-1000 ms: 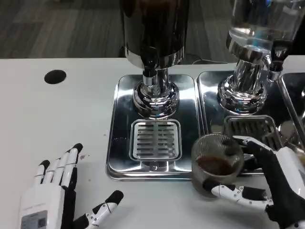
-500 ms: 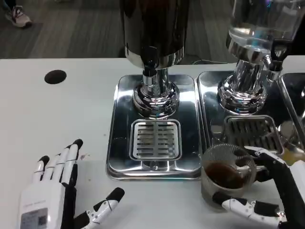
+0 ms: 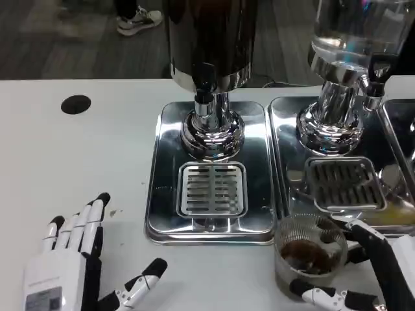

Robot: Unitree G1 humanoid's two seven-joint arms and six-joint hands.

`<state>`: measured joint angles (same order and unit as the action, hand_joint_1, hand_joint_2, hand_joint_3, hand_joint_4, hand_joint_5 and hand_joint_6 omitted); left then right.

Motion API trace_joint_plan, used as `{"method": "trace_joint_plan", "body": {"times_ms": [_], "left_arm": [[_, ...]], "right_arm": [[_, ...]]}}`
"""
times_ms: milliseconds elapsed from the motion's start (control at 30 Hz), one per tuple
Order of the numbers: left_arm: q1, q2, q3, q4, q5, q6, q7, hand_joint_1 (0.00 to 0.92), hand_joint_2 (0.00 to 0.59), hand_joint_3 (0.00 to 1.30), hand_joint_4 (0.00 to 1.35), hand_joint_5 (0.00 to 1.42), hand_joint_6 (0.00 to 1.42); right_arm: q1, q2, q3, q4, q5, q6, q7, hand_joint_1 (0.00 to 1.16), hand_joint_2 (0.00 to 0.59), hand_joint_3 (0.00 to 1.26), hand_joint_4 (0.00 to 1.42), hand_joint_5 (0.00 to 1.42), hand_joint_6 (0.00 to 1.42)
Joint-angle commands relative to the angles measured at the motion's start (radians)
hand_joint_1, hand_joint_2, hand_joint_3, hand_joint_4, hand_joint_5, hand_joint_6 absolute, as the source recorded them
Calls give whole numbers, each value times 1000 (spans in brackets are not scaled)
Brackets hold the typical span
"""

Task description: Grasp the cup under the faucet to collect the drink, then remove the cup.

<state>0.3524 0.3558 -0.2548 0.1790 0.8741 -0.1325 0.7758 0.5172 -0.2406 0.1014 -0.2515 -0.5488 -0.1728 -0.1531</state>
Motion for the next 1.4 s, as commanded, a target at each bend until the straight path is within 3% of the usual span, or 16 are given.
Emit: {"method": "trace_joint_plan", "body": {"times_ms": [33,233,333,467,633,833,1033,1100,1167,1400], "left_arm": [[9,13,7,-18,0,-1,-4,0,113,77,0,153,79],[5,10,2,-18,6,6,-9,0,133,103,0,153,79],[1,10,-1,-17,9,11,-15,0,134,106,0,153,79],[-4,11,1,-31,10,15,-22,0,180,118,0,153,79],[-9,12,-2,-36,13,23,-37,0,175,126,0,153,79],[-10,11,-7,-48,22,35,-46,0,166,131,0,153,79],[-6,12,-7,-53,22,40,-47,0,166,136,0,153,79],[-3,12,-6,-55,21,40,-45,0,164,136,0,153,79],[-1,12,-7,-57,22,40,-44,0,161,137,0,153,79],[0,11,-11,-57,26,41,-42,0,153,137,0,153,79]], "right_arm": [[-28,4,-1,11,-7,-49,-37,833,213,678,720,584,452],[-34,1,-5,38,-6,-64,-51,807,198,603,667,535,417],[-36,-2,-8,51,3,-78,-51,794,190,535,587,473,392],[-36,-13,-11,71,17,-99,-41,772,189,435,458,359,353],[-42,-25,-15,93,40,-119,-29,754,186,356,390,299,320],[-49,-42,-19,119,64,-141,-18,744,176,155,259,205,263],[-59,-62,-14,147,79,-168,1,739,174,74,201,154,209],[-61,-70,-8,152,80,-179,12,722,168,7,80,78,148],[-61,-77,-5,152,81,-187,19,694,160,0,3,9,96],[-45,-91,-23,137,143,-217,55,537,135,0,0,0,0]]}}
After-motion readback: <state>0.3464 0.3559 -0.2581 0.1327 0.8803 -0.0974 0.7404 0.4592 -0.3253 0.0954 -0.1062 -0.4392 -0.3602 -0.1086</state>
